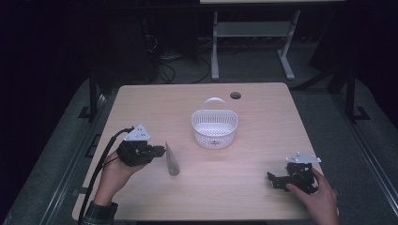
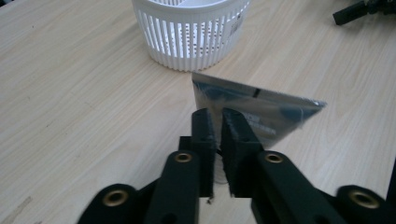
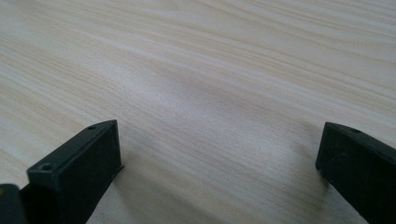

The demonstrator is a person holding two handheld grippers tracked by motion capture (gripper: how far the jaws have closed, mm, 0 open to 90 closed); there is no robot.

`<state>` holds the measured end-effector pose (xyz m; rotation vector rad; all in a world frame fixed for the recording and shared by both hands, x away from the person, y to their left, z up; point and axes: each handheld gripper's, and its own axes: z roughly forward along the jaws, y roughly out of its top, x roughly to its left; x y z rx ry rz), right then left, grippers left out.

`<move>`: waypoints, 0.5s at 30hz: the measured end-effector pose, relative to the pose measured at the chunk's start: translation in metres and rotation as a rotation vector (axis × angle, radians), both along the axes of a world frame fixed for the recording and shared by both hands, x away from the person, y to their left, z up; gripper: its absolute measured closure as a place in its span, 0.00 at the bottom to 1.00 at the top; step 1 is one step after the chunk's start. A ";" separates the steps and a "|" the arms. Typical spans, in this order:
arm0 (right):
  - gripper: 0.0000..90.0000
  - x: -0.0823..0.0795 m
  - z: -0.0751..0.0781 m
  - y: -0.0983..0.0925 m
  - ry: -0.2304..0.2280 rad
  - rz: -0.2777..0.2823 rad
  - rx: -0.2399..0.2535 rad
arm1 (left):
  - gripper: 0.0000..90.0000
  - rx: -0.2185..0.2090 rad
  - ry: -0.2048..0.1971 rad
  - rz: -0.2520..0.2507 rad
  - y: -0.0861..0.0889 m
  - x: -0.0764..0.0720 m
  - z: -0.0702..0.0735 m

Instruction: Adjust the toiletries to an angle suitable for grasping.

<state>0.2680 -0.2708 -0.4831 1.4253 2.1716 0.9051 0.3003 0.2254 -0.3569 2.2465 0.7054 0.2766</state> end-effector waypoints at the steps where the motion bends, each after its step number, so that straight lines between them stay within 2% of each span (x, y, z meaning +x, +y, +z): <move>1: 0.00 0.000 0.000 0.000 0.000 0.000 0.000 | 0.85 0.001 0.001 0.002 0.001 -0.001 0.000; 7: 0.00 0.000 0.000 0.000 0.000 0.000 0.000 | 0.58 0.016 0.024 -0.013 0.005 -0.005 0.000; 15: 0.00 0.000 0.000 0.000 0.000 0.000 0.000 | 0.24 0.009 0.013 -0.026 0.005 -0.008 -0.002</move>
